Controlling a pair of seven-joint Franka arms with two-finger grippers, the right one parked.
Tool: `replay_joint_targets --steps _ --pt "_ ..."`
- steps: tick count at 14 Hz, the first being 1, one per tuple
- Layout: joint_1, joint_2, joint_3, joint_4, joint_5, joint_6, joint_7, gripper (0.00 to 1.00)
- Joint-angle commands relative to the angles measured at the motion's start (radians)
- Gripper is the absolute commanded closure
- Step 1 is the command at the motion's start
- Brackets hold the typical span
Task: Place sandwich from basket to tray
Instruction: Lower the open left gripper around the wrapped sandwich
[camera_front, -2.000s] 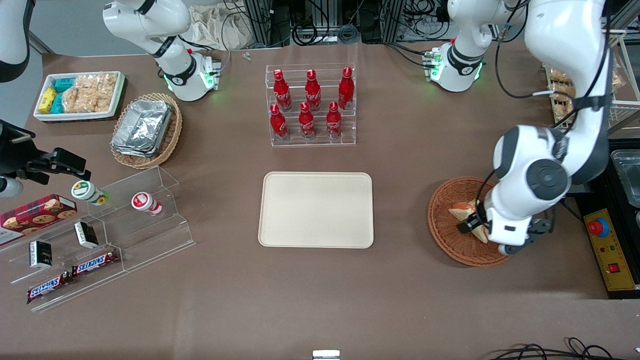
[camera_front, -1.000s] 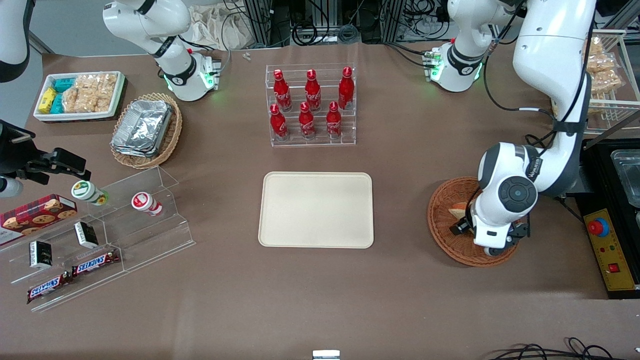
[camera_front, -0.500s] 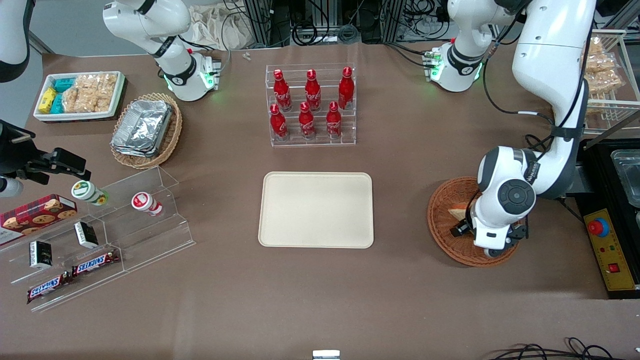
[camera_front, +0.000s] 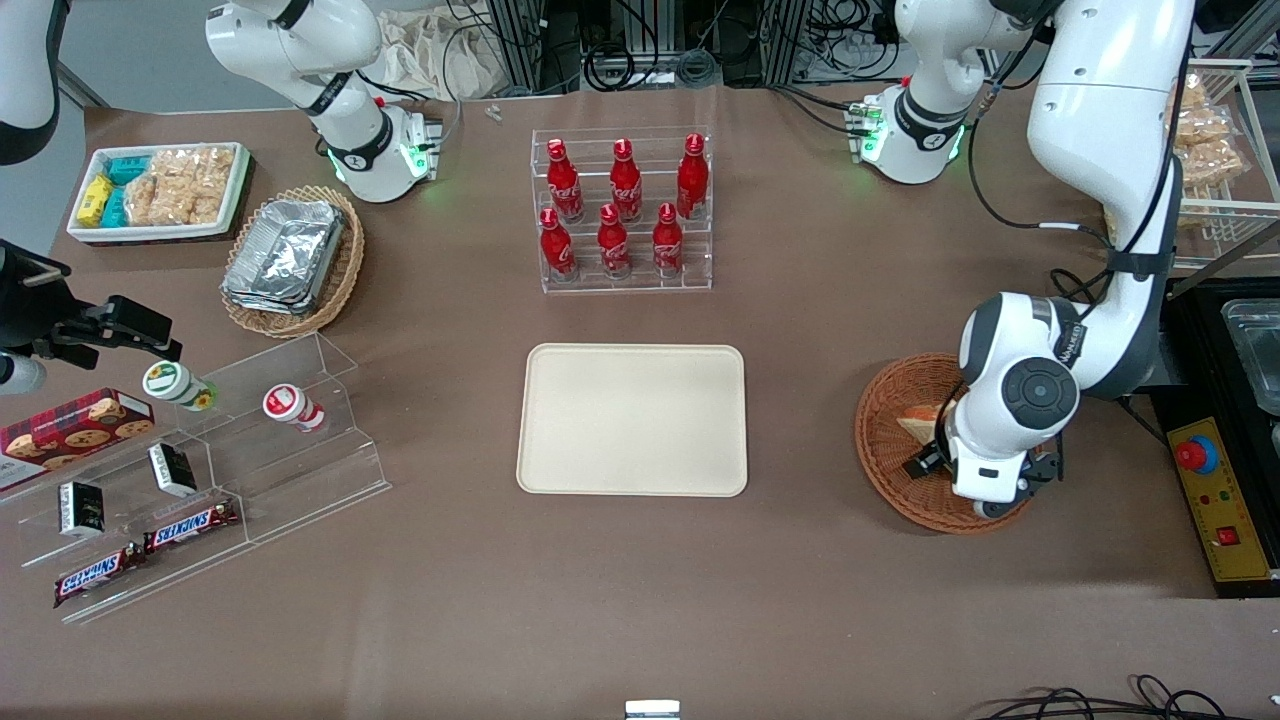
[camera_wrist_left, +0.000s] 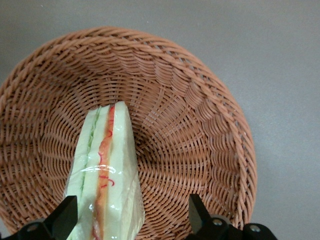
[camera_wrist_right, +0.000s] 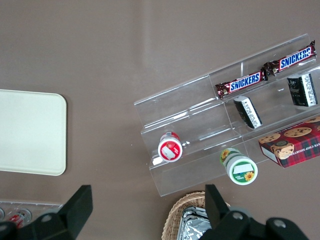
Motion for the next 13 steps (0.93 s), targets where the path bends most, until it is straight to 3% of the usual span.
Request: replay_joint_targets --steps 1,11,13 --pt "0.003 0.001 -0.003 0.046 0.021 -0.056 -0.005 0.0" --pt "0.008 0.044 0.03 -0.011 0.006 -0.019 0.024 0.0" --pt "0.002 0.06 0.028 -0.009 0.001 -0.005 0.003 0.07"
